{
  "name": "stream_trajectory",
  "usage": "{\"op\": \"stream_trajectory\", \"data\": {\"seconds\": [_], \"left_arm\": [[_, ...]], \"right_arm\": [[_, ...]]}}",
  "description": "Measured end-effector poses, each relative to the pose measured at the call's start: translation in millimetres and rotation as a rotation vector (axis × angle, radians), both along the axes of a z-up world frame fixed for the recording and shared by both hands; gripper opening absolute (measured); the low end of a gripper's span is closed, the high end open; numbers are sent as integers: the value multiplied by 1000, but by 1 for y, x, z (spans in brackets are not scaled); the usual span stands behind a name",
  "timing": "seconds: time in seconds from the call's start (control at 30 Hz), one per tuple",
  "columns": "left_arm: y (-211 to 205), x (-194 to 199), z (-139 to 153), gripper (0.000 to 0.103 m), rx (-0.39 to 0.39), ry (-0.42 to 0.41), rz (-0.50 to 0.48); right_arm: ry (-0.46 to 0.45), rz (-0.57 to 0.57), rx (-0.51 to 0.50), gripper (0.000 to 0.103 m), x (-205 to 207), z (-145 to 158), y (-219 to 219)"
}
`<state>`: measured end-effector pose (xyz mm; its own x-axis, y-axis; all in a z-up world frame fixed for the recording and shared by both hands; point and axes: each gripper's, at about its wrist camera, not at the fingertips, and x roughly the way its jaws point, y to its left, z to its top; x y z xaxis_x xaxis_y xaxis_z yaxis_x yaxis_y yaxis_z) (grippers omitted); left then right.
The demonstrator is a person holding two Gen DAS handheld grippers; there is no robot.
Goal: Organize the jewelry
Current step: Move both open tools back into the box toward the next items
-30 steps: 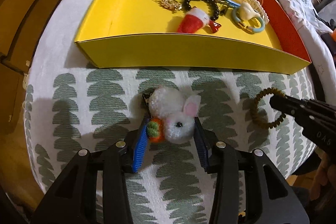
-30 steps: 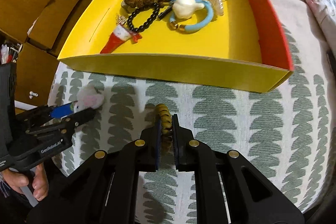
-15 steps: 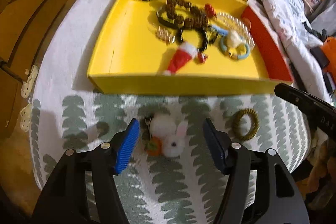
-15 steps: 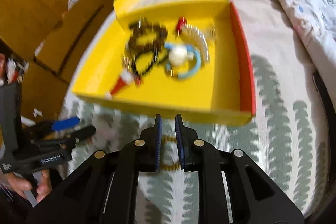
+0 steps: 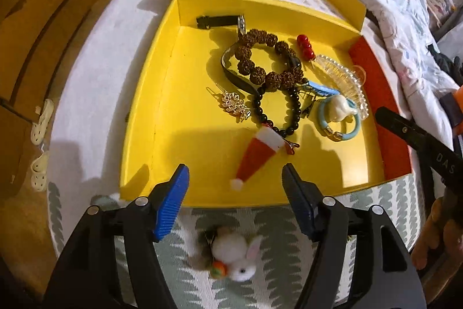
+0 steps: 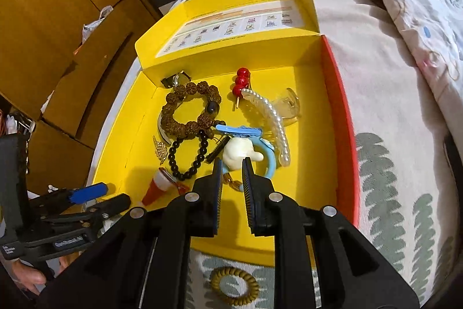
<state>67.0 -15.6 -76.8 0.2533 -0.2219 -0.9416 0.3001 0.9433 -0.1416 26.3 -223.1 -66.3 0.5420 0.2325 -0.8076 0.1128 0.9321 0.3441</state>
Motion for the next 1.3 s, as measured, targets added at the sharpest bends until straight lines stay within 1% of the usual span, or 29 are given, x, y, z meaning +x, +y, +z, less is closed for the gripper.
{"op": "stream_trajectory", "data": {"seconds": [0.07, 0.17, 0.23, 0.27, 0.3, 0.37, 0.4, 0.5, 0.57, 0.67, 0.9, 1.0, 1.13, 1.23, 1.3], "left_arm": [[-5, 4, -5, 68, 26, 2, -5], [-12, 10, -11, 72, 47, 8, -12], [-17, 14, -16, 72, 60, 12, -17], [-18, 15, -18, 72, 64, 15, -20], [-19, 16, -20, 72, 66, 21, -23], [-21, 17, -24, 74, 70, 30, -29], [-23, 17, -26, 74, 73, 33, -31], [-24, 18, -31, 74, 79, 41, -33], [-24, 19, -33, 74, 77, 48, -30], [-25, 22, -37, 74, 69, 62, -26], [-26, 29, -46, 74, 59, 86, -31], [-27, 32, -47, 75, 60, 82, -28], [-25, 36, -46, 74, 45, 88, -20], [-22, 38, -47, 74, 37, 90, -19], [-19, 41, -46, 74, 30, 94, -15]], "right_arm": [[16, 5, -2, 20, 6, -4, 2], [31, 11, -11, 21, 12, -8, 4], [42, 10, -23, 29, 18, -12, 5], [48, 9, -31, 37, 20, -14, 6], [51, 11, -42, 48, 22, -15, 7], [41, 11, -55, 57, 24, -16, 8], [33, 13, -65, 58, 25, -16, 10], [34, 17, -79, 58, 31, -18, 11], [47, 23, -78, 58, 35, -21, 12], [66, 37, -105, 58, 39, -27, 17], [67, 56, -125, 58, 43, -32, 24], [79, 56, -155, 58, 45, -36, 27], [84, 72, -167, 57, 48, -41, 31], [99, 86, -168, 53, 50, -45, 36], [109, 86, -174, 44, 50, -46, 37]]}}
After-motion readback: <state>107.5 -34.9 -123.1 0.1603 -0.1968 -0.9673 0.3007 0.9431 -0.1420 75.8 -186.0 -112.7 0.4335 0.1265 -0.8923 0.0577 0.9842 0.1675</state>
